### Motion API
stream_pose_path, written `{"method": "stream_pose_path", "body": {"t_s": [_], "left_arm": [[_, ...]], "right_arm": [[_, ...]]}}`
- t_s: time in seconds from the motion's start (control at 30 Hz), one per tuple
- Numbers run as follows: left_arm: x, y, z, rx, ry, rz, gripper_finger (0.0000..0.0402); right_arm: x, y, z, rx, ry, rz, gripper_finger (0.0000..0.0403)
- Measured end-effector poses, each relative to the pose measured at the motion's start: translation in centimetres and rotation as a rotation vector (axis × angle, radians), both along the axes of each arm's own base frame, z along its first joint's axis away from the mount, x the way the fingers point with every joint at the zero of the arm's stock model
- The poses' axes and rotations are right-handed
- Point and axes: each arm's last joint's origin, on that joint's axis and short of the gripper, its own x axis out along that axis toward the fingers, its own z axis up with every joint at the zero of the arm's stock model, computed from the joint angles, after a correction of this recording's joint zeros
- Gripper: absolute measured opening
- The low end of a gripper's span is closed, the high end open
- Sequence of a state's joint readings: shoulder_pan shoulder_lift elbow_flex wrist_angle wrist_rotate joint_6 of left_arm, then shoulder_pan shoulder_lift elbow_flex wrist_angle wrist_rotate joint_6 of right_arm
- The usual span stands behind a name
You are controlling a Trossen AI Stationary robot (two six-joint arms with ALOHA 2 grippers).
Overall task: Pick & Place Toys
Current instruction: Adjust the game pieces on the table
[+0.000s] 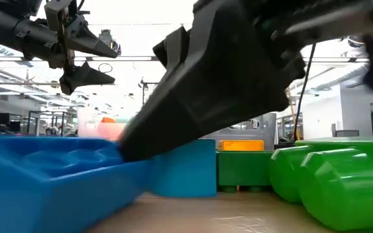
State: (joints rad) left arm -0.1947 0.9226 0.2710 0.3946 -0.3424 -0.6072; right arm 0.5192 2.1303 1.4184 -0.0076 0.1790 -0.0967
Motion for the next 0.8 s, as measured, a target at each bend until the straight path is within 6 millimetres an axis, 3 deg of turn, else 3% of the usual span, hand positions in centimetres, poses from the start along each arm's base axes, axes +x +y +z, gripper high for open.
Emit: {"method": "stream_pose_path", "body": {"t_s": [0.2, 0.4, 0.6, 0.8], "left_arm": [[0.0, 0.0, 0.0, 0.0, 0.001, 0.0, 0.0296], [0.0, 0.0, 0.0, 0.0, -0.001, 0.0, 0.0296], [0.0, 0.0, 0.1, -0.001, -0.004, -0.001, 0.0296], [0.0, 0.0, 0.0, 0.0, 0.0, -0.002, 0.0296]], "right_arm": [[-1.3, -2.3, 1.1, -0.177, 0.087, -0.149, 0.0001], [-2.5, -2.7, 4.2, -0.15, 0.03, -0.208, 0.0003], [-7.1, -1.2, 6.7, 0.064, 0.14, -0.093, 0.0001], [-13.1, 0.5, 4.2, 0.345, 0.272, 0.058, 0.0001]]}}
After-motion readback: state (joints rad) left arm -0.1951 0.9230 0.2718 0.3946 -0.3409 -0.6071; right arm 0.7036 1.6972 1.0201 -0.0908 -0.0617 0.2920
